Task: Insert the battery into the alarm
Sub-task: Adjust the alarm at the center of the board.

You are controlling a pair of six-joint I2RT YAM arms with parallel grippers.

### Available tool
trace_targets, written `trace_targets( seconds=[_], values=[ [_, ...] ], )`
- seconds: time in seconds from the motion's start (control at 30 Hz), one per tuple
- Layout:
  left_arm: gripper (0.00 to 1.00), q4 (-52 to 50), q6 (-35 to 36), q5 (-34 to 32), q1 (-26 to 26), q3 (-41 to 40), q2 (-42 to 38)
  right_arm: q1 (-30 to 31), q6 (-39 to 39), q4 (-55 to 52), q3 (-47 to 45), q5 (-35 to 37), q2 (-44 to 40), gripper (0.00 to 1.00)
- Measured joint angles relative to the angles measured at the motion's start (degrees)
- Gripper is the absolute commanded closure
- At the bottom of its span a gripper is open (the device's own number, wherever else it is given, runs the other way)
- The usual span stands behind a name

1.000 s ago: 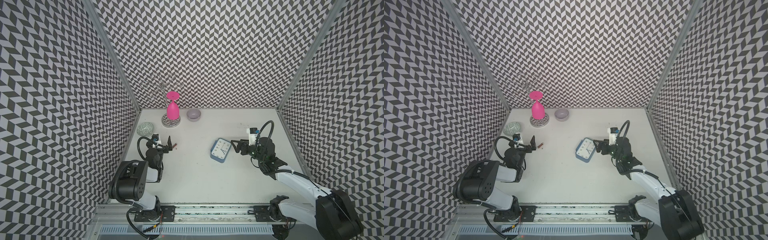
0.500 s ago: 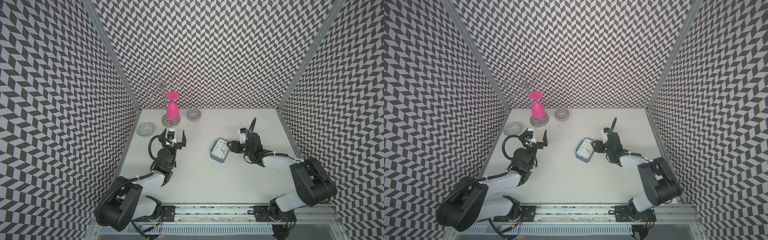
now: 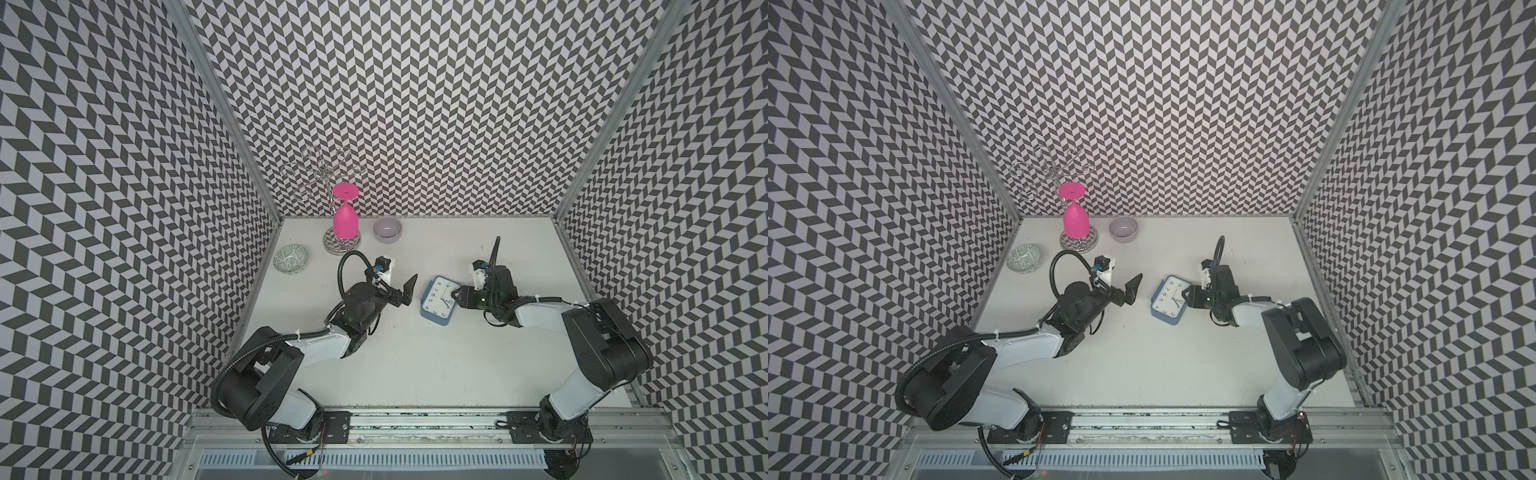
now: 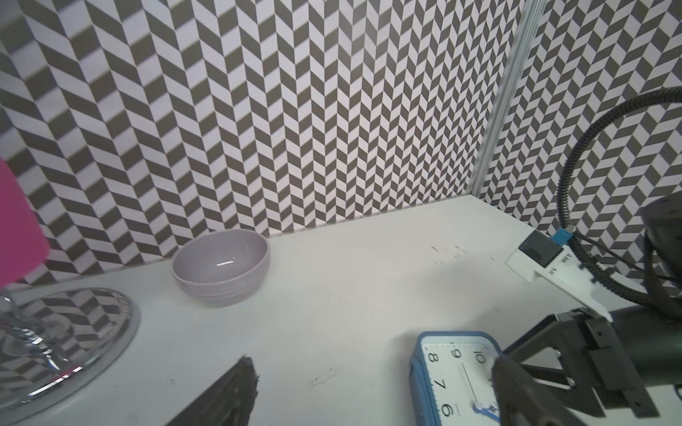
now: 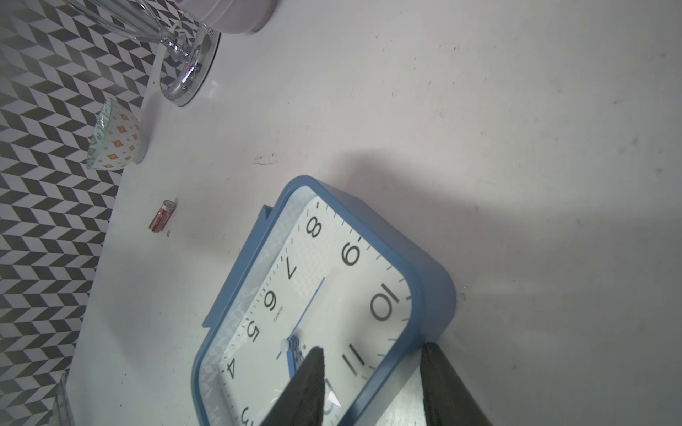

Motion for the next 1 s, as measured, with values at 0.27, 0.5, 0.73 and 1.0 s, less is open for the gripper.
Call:
trace_targets(
  seconds=[0.27,0.5,0.73,1.0],
  values=[
    [0.01,-8.7,-10.9,3.2,0.3,5.7,2.0,0.3,-3.4,-2.0,3.2,-2.9,2.1,0.74],
    [0.04,-20.0,-19.8,10.0,2.1,12.0,9.4,1.5,-4.7,-1.4,5.9,-5.5,5.0,0.69],
    [0.15,-22.3,-23.5,18.2,4.3,11.9,13.8,2.7,-3.9,0.4,5.6,-4.5,4.4,0.38],
    [0.29,-22.2,-23.8,26.8,7.4,12.0,18.5,2.7,0.7,6.1,-1.5,-4.7,-3.0,0.37]
  ],
)
